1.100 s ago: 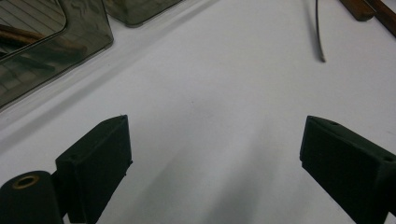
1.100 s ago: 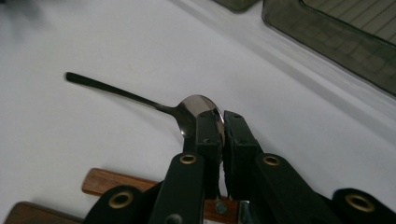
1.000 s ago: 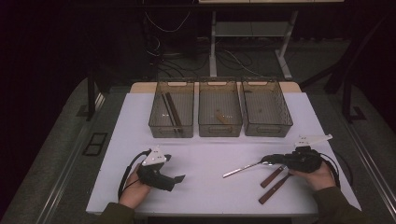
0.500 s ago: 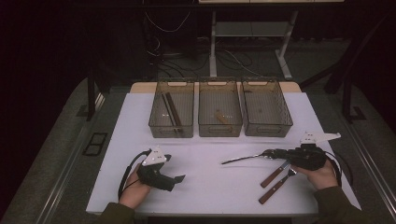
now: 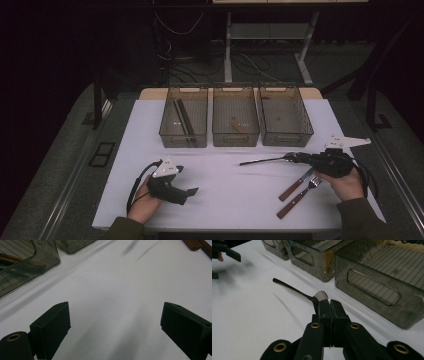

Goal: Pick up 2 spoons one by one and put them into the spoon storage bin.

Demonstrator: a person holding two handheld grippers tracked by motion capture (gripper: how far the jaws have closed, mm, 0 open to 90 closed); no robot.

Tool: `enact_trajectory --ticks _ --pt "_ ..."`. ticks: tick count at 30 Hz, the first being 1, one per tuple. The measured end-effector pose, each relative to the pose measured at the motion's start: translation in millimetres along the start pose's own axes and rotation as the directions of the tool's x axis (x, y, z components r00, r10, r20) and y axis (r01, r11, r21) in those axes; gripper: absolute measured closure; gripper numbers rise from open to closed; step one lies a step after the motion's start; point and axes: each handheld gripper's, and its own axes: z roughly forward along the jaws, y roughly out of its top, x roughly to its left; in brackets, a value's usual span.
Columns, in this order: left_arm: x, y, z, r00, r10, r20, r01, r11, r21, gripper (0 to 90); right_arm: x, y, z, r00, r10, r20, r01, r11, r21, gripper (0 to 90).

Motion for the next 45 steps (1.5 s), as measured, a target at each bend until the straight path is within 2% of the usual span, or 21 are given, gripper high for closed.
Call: enact_trajectory --ticks 12,17,22,25,30,35,45 --pt "-0.7 0.4 0.3 1.0000 0.002 0.004 -0.002 1.0000 0.000 8.5 1.6 21.1 -12.0 0.9972 0.010 0.074 -0.005 0.9975 -0.071 88.8" --pt "-0.8 0.5 0.3 1.0000 -0.001 0.003 0.001 1.0000 -0.003 8.5 0.7 34.8 -16.4 0.9909 0.019 0.133 -0.005 0.9942 -0.107 88.8" --pt "-1.0 0.5 0.8 1.0000 -0.004 0.004 0.004 0.9999 -0.012 8.5 -0.1 50.8 -13.4 0.9817 0.051 0.184 -0.028 0.9914 -0.128 88.8" --pt "-0.7 0.6 0.3 1.0000 0.004 0.007 -0.004 1.0000 -0.004 8.5 -1.5 60.2 -8.3 0.9782 0.050 0.202 -0.023 0.9912 -0.130 88.8" --pt "-1.1 1.0 0.7 0.9999 0.012 0.013 -0.012 0.9999 -0.003 8.5 -6.0 77.5 1.2 0.9693 0.077 0.234 -0.043 0.9880 -0.148 88.7" --pt "-1.2 1.0 0.7 0.9998 0.010 0.015 -0.010 0.9999 -0.005 8.5 -8.1 95.3 16.7 0.9649 0.100 0.243 -0.063 0.9860 -0.154 88.7" --pt "-1.4 1.1 0.3 0.9998 0.004 0.020 -0.004 0.9999 -0.010 8.5 -4.7 127.6 58.0 0.9411 0.128 0.313 -0.087 0.9859 -0.143 88.7"
